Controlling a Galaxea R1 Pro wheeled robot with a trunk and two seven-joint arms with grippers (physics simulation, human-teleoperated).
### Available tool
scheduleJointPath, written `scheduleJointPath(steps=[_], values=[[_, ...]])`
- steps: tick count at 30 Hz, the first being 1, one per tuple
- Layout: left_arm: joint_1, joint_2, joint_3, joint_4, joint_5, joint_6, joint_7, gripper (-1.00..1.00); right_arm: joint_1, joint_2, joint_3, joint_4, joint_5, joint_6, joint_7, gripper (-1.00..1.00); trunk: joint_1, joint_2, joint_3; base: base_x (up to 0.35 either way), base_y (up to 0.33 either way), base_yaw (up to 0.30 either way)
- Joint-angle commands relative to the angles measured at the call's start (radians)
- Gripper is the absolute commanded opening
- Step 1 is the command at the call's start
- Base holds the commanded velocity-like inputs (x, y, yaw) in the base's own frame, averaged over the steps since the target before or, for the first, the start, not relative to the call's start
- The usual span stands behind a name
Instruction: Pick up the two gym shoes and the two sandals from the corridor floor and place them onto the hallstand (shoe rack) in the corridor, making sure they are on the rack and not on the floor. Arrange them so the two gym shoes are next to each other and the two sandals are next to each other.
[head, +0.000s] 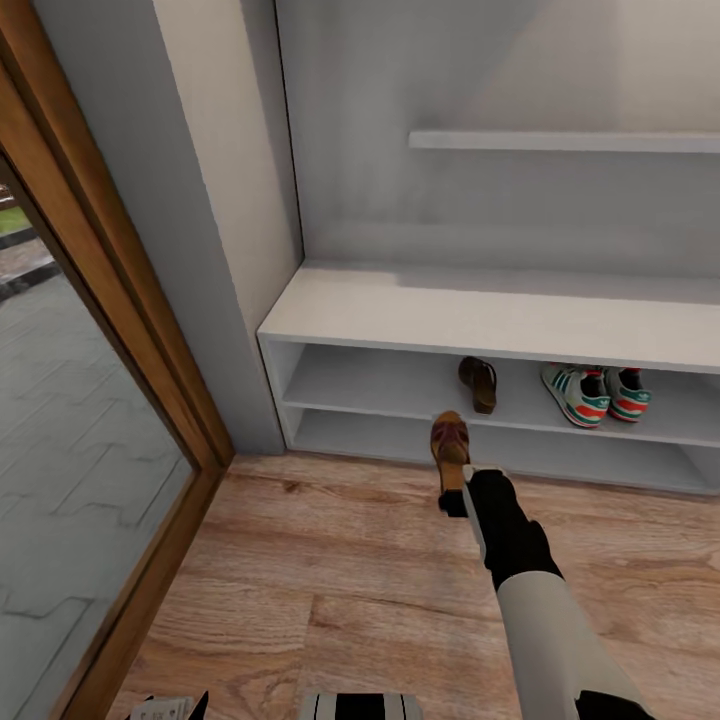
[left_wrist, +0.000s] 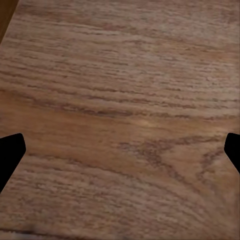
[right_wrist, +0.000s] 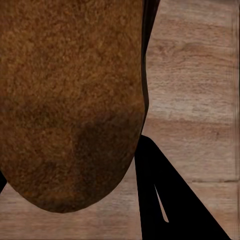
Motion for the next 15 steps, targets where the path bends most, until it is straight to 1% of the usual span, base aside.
scheduleJointPath(steps=[1,5,9,12,15], values=[[-0.001,-0.001,0.008,0.001,-0.005,-0.003,-0.009,1.00,0.000,0.001,-0.002,-0.007,-0.008,0.003,-0.006,-1.00,0.000,0.000,-0.001,0.000,0.000,0.000],[-0.001,-0.001,0.008,0.001,-0.006,-0.003,-0.009,1.00,-0.001,0.001,-0.002,-0.041,-0.008,0.003,-0.007,-1.00,0.000,0.000,-0.001,0.000,0.000,0.000],[-0.001,-0.001,0.008,0.001,-0.006,-0.003,-0.009,1.00,-0.001,0.001,-0.002,-0.042,-0.008,0.003,-0.007,-1.00,0.000,0.000,-0.001,0.024,0.000,0.000],[-0.001,-0.002,0.008,0.001,-0.006,-0.002,-0.009,1.00,-0.001,0.001,-0.002,-0.040,-0.008,0.003,-0.006,-1.00,0.000,0.000,-0.001,0.180,0.000,0.000],[-0.001,-0.002,0.008,0.001,-0.006,-0.002,-0.009,1.00,-0.001,0.001,-0.002,-0.037,-0.008,0.003,-0.005,-1.00,0.000,0.000,-0.001,0.296,0.000,0.000]])
